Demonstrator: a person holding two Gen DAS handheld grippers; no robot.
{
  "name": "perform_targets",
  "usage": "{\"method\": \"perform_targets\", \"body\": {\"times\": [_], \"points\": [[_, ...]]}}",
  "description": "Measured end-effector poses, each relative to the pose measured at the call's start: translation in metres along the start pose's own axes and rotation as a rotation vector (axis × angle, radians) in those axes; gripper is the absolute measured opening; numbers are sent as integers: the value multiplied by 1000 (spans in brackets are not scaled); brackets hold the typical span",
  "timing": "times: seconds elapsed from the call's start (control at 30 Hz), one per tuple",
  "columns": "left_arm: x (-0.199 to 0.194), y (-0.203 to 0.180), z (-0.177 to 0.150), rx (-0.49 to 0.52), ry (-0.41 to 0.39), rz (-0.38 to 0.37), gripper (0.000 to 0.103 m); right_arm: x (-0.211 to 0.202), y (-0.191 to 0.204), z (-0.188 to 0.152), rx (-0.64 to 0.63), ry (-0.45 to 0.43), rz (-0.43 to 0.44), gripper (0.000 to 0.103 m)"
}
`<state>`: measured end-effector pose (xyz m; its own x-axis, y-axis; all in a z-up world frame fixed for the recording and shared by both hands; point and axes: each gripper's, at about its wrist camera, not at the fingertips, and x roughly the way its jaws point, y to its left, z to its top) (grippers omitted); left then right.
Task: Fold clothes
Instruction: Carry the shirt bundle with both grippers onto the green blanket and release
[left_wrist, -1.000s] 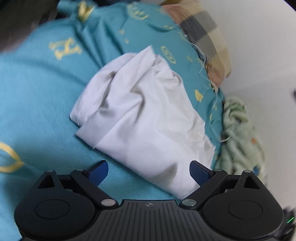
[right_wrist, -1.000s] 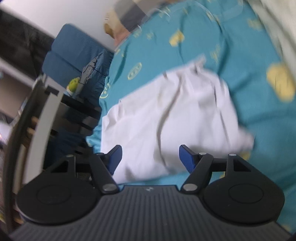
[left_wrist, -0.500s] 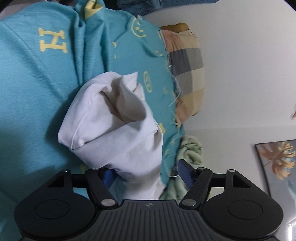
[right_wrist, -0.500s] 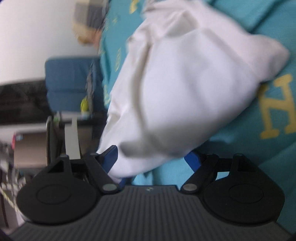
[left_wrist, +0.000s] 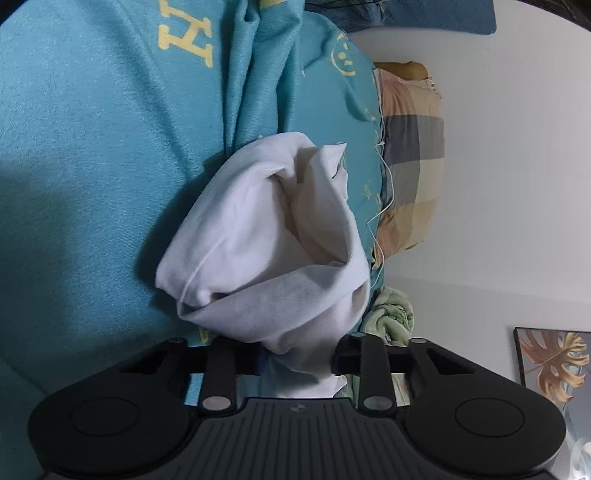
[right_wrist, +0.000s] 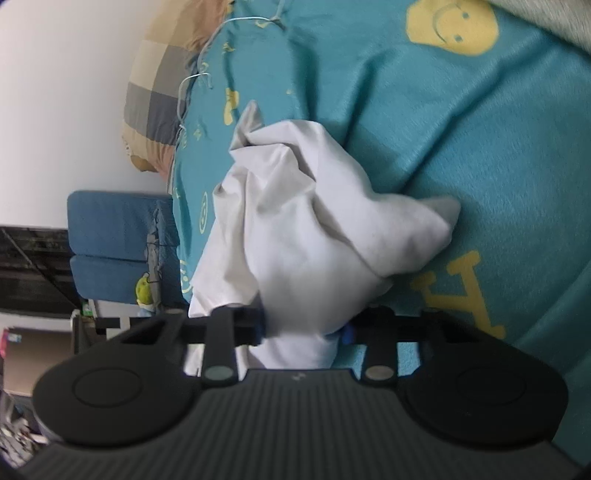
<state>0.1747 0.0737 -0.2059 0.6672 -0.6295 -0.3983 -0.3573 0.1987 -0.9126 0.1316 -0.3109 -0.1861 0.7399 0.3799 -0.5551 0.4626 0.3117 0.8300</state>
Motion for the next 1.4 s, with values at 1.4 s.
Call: {"method": "perform_targets", "body": {"times": [1.4], "points": [[237,-242,-369,619,565,-64,26,-366,-12,272,-95,-455,-126,27]]}}
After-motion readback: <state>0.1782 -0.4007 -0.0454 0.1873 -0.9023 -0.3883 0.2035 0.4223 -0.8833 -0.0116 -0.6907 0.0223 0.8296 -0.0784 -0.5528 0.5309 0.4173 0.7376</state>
